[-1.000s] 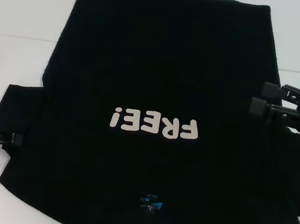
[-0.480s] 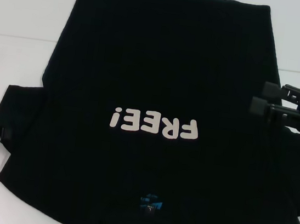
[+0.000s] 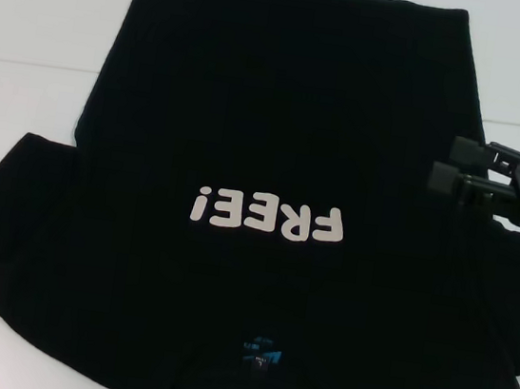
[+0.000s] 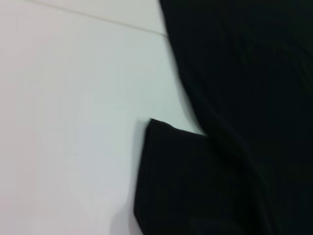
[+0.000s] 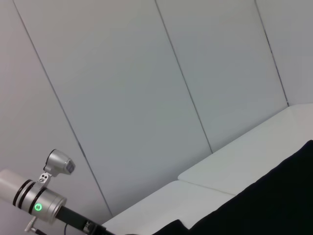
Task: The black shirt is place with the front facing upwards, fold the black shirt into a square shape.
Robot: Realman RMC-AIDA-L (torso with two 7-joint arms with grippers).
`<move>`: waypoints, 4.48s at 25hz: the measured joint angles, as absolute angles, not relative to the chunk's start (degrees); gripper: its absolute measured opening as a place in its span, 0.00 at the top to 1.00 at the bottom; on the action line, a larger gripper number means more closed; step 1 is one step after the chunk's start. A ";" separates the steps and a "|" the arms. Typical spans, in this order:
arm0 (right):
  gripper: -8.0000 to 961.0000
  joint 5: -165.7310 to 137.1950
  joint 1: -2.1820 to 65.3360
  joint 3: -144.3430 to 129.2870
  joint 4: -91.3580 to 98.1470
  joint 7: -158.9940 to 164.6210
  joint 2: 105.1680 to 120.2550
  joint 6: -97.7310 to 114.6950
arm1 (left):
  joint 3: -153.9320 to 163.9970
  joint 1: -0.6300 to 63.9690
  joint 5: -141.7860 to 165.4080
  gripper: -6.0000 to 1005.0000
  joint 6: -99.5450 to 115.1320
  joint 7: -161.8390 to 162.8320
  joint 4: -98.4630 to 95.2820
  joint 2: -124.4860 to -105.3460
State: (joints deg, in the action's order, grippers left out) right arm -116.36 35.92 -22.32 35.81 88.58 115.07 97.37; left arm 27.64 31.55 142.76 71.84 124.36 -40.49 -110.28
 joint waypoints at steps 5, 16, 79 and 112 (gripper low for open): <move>0.07 -116.29 35.75 -22.32 35.76 88.58 115.37 97.33 | 27.71 31.63 143.12 0.99 68.78 124.36 -40.54 -110.01; 0.07 -116.27 35.51 -22.32 35.77 88.50 115.72 97.21 | 27.68 32.80 145.45 0.98 64.28 124.36 -40.51 -110.15; 0.08 -116.07 34.37 -22.32 35.81 88.50 115.51 97.21 | 27.00 28.72 139.98 0.93 74.33 125.48 -46.10 -111.59; 0.08 -115.54 34.69 -22.32 35.93 88.50 115.38 96.68 | 24.96 27.07 140.45 0.90 75.30 126.26 -46.32 -111.39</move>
